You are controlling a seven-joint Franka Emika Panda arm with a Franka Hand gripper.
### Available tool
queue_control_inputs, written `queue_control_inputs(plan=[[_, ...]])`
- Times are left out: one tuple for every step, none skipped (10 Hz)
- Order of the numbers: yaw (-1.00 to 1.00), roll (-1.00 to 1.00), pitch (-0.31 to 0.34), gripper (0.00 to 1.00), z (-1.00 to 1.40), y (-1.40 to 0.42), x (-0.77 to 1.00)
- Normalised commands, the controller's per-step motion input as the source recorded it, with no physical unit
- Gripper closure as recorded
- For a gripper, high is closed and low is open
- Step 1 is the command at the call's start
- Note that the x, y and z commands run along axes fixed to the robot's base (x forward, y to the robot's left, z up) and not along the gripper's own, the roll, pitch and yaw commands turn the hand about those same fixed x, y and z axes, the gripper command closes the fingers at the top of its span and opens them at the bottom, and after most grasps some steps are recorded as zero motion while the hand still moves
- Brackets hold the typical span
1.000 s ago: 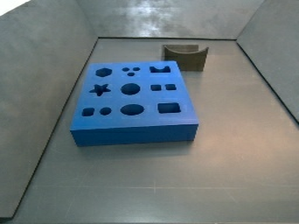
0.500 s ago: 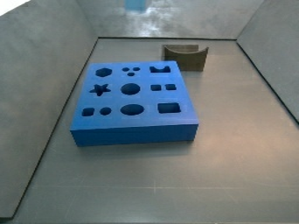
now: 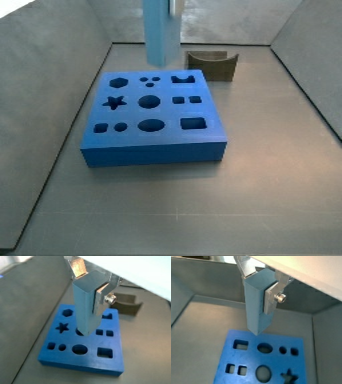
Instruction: Insert the rectangle object.
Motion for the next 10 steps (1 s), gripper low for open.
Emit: queue_control_inputs(plan=[[-0.96, 0.14, -0.014, 1.0, -0.53, 0.0, 0.09], [-0.65, 0.02, 0.0, 1.0, -0.33, 0.04, 0.47], [-0.41, 0.0, 0.03, 1.0, -0.15, 0.0, 0.68], [-0.19, -0.08, 0.187, 1.0, -0.24, 0.2, 0.85], [-0.15, -0.04, 0.251, 1.0, -0.38, 0.23, 0.8], [-0.26, -0.03, 0.29, 1.0, -0.44, 0.22, 0.64], [-0.39, -0.04, 0.28, 1.0, -0.43, 0.23, 0.5], [-0.41, -0.13, 0.244, 1.0, -0.31, 0.16, 0.47], [-0.37, -0.26, 0.233, 1.0, -0.33, 0.1, 0.41], [-0.48, -0.34, 0.197, 1.0, -0.23, 0.0, 0.34]])
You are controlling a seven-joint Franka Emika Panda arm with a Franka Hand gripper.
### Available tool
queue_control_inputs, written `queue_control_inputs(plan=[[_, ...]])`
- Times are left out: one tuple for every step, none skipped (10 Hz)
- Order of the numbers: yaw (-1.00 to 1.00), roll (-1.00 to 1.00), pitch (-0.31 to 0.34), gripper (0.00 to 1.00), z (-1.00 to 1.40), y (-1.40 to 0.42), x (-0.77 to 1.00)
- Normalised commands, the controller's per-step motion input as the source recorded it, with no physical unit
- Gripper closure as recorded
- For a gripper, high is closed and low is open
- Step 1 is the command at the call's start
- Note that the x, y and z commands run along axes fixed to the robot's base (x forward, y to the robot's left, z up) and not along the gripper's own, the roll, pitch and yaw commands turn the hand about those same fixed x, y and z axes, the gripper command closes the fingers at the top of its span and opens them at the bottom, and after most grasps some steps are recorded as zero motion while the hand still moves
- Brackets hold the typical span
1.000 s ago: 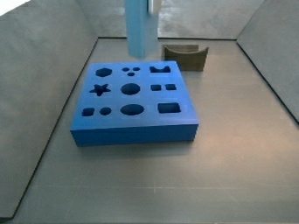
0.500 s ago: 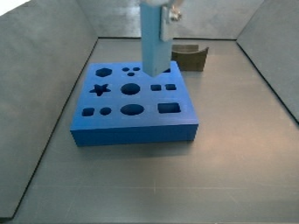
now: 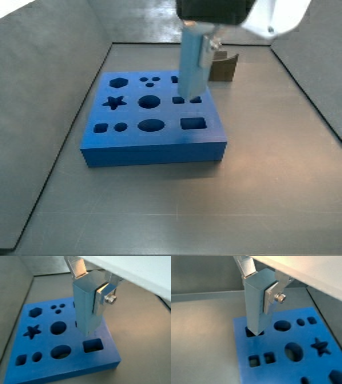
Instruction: Insert the rectangle object.
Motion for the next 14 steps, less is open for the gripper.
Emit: queue_control_inputs(plan=[[-0.65, -0.3, 0.1, 1.0, -0.15, 0.0, 0.11], [-0.77, -0.23, 0.08, 1.0, -0.25, -0.03, 0.0], [-0.83, -0.19, 0.04, 1.0, -0.25, -0.03, 0.0], [-0.91, -0.15, 0.0, 1.0, -0.14, -0.04, 0.0], [-0.89, -0.19, 0.0, 1.0, -0.04, -0.06, 0.0], [-0.85, -0.23, -0.011, 1.0, -0.03, -0.04, 0.0], [-0.78, -0.29, -0.131, 1.0, -0.03, -0.06, 0.0], [-0.74, -0.3, 0.0, 1.0, -0.25, 0.0, 0.02], [-0.71, -0.2, 0.0, 1.0, -0.27, 0.04, 0.0], [-0.53, -0.1, 0.0, 1.0, -0.05, 0.19, -0.02], [-0.07, 0.0, 0.0, 1.0, 0.0, 0.07, -0.02], [-0.07, 0.01, 0.0, 1.0, -0.13, 0.0, 0.0], [0.0, 0.03, -0.011, 1.0, -0.36, -0.03, 0.1], [0.13, 0.08, -0.033, 1.0, -0.37, -0.07, 0.05]])
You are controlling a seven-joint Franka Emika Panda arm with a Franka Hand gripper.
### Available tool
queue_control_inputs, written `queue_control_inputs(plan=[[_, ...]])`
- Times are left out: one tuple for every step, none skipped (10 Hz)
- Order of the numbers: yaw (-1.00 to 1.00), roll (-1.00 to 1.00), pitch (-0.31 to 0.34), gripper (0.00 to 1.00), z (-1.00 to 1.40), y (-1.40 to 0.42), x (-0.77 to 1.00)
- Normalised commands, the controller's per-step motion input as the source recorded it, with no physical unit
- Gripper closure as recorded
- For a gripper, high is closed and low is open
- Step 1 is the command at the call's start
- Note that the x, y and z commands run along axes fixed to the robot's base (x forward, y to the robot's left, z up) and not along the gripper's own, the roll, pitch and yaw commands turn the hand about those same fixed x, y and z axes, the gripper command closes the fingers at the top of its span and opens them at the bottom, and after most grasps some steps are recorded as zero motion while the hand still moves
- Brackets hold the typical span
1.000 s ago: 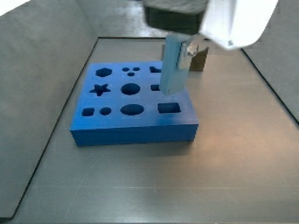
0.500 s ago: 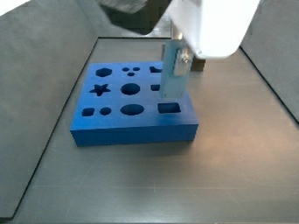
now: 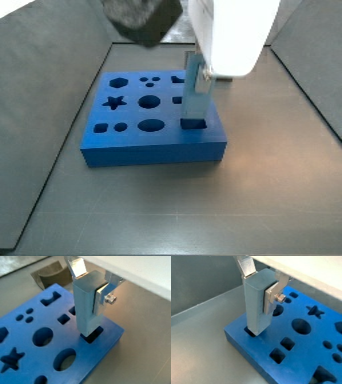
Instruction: Insert the rectangle object.
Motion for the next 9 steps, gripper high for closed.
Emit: queue_control_inputs(plan=[[0.13, 0.09, -0.027, 1.0, -0.35, -0.09, 0.05], [0.08, 0.09, -0.019, 1.0, -0.34, -0.03, 0.05], [0.0, 0.08, -0.023, 1.0, -0.34, -0.12, 0.0], [-0.05, 0.05, -0.047, 1.0, -0.32, -0.21, -0.07], [-0.1, 0.03, -0.064, 1.0, -0.38, -0.25, -0.11], [-0.1, 0.01, -0.09, 1.0, -0.54, -0.15, -0.07], [-0.06, 0.04, -0.166, 1.0, -0.94, -0.02, 0.0], [-0.04, 0.07, -0.137, 1.0, -1.0, 0.0, -0.01], [-0.03, 0.09, -0.136, 1.0, -0.98, -0.09, 0.0]])
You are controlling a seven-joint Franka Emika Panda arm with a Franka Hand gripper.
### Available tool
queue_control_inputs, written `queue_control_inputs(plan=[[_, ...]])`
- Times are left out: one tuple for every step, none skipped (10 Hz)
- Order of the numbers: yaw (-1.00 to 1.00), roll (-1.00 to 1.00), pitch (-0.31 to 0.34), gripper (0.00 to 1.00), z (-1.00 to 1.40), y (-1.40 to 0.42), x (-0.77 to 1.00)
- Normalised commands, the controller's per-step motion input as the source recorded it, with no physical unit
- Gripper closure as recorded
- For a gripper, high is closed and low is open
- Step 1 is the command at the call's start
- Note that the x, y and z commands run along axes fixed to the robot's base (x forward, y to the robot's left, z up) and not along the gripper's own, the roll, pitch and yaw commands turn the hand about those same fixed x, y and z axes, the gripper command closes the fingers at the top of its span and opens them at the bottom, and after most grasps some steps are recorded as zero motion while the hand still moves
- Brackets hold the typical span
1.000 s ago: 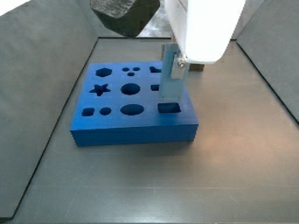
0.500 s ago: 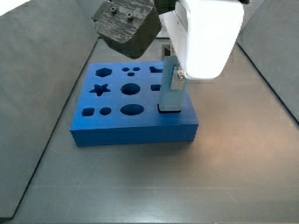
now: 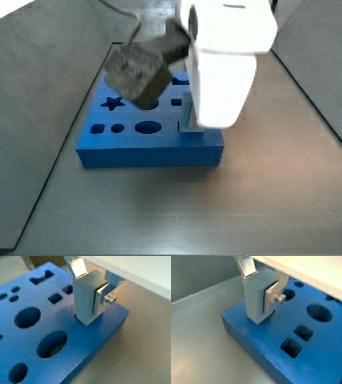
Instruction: Insert the rectangle object.
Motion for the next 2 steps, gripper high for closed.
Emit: queue_control_inputs(plan=[[0.0, -0.17, -0.133, 1.0, -0.31, 0.0, 0.0], [0.0, -0.01, -0.01, 1.0, 0.0, 0.0, -0.01]])
